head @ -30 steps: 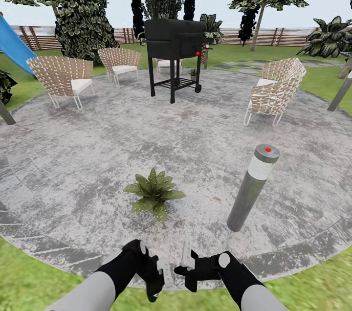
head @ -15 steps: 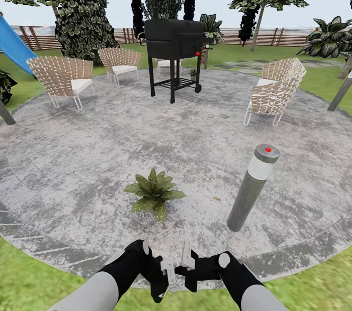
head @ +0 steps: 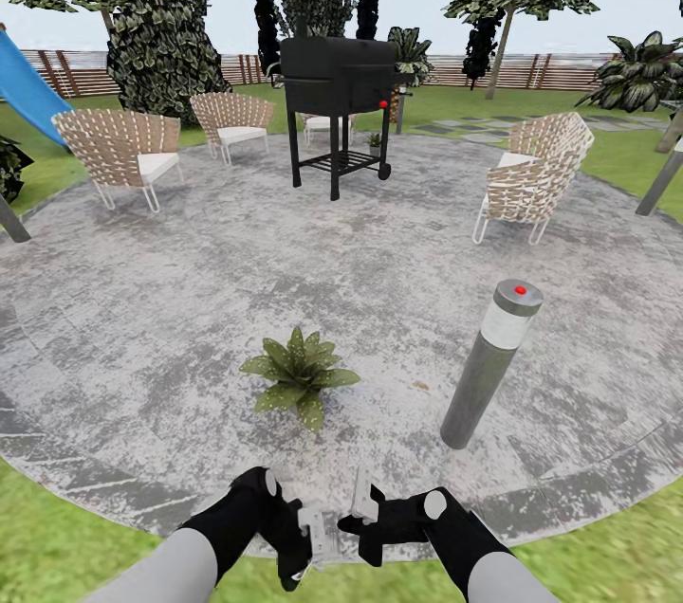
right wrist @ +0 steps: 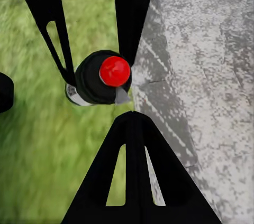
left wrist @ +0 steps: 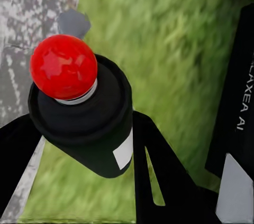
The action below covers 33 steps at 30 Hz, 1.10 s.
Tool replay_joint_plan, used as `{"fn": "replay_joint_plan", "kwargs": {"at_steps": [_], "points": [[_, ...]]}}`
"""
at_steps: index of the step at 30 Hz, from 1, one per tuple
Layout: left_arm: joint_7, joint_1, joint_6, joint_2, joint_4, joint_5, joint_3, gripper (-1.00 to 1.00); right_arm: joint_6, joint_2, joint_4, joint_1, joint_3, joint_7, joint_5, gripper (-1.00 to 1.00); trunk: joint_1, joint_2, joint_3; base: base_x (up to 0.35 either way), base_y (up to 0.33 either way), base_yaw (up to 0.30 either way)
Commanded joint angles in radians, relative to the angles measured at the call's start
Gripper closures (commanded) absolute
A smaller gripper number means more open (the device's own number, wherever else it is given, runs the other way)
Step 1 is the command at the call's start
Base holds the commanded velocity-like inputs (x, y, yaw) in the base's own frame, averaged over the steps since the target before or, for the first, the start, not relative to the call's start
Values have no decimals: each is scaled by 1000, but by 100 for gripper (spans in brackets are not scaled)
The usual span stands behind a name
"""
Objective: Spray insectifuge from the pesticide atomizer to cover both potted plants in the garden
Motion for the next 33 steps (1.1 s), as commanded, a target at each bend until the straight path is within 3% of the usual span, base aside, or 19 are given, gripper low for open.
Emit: {"fn": "replay_joint_plan", "kwargs": {"at_steps": [1, 6, 10, 11, 13, 17, 19, 20, 21, 24, 26, 28, 30, 33], "points": [[-5, 0, 11, 8, -2, 2, -2, 100, -4, 1, -1, 0, -8, 5, 8, 100, 0, 0, -1, 0, 0, 0], [-5, 0, 11, 35, -2, 4, -1, 100, -4, 1, -1, 0, -8, 5, 9, 100, 0, 0, -1, 0, 0, 0], [-5, 0, 10, 90, -2, 12, 1, 100, -4, 1, -1, 0, -8, 5, 9, 100, 0, 0, -1, 0, 0, 0], [-5, 0, 9, 103, -2, 13, 3, 100, -4, 1, -1, 0, -8, 5, 9, -100, 0, 0, -1, 0, 0, 0], [-4, 0, 9, 121, -2, 16, 7, 100, -4, 1, -1, 0, -8, 5, 9, -100, 0, 0, -1, 0, 0, 0], [8, 6, 13, 129, -1, 23, 12, 100, -4, -6, -1, 0, -16, -1, 7, -100, 0, 0, -1, 0, 0, 0], [21, 23, 13, 132, -2, 55, 33, 100, -5, -14, 0, 0, -20, -4, 5, -100, 0, 0, -1, 0, 0, 0], [42, 42, 12, 133, -2, 94, 59, 100, -6, -31, 1, 0, -36, -5, -6, -100, 0, 0, -1, 0, 0, 0], [63, 56, 11, 133, -2, 120, 76, 100, -6, -45, 3, 1, -56, -6, -22, -100, 0, 0, -1, 0, 0, 0], [191, 109, -14, 135, -2, 213, 139, 100, -7, -104, 8, 6, -205, -7, -124, -100, 0, 0, -1, 0, 0, 0], [290, 130, -74, 134, 0, 279, 190, 100, -12, -142, 8, 16, -288, -7, -162, -100, 0, 0, -1, 0, 0, 0], [378, 152, -126, 133, 7, 339, 235, 100, -29, -180, 9, 48, -344, -21, -176, -100, 0, 0, -1, 0, 0, 0], [439, 167, -159, 133, 21, 384, 261, 100, -69, -204, 9, 86, -393, -68, -181, -100, 0, 0, -1, 0, 0, 0], [566, 193, -254, 132, 70, 469, 285, 100, -203, -222, 12, 182, -517, -245, -183, -100, 0, 0, -1, 0, 0, 0]]}}
